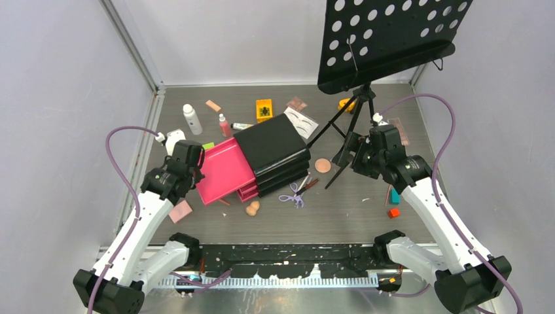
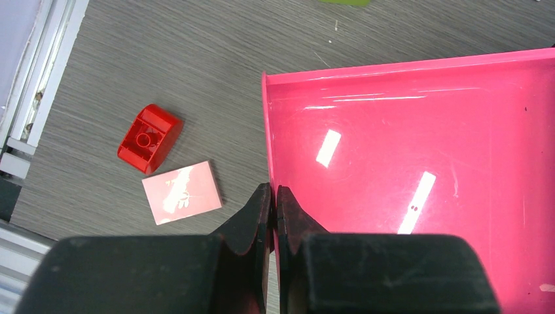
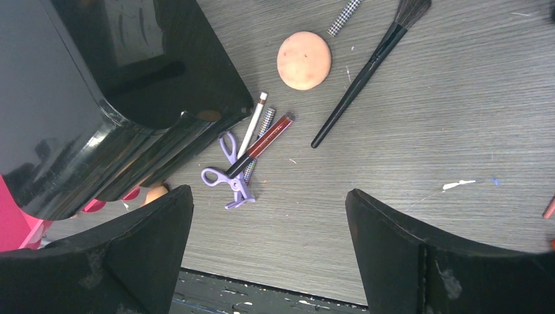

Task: Organize the makeup
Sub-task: Open the drawer in the storage box.

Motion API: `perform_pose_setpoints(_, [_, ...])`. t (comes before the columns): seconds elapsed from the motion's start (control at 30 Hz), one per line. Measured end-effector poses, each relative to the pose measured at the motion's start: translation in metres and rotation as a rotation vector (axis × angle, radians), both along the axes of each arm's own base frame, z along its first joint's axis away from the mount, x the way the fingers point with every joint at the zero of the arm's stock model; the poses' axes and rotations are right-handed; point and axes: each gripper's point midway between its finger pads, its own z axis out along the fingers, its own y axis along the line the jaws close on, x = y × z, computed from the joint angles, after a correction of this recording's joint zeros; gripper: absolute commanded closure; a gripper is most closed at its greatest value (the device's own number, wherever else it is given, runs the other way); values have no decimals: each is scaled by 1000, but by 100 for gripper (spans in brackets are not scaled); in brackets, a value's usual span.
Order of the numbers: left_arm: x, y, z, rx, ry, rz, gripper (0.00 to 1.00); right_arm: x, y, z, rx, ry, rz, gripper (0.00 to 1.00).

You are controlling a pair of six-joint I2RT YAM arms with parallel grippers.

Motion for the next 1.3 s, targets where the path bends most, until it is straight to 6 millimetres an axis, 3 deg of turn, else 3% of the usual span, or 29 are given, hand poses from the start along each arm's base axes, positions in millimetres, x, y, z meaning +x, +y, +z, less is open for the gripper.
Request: perform_pose_setpoints(1.3, [1, 4, 5, 18, -9, 13, 100, 1, 0, 1, 3, -6, 0, 9])
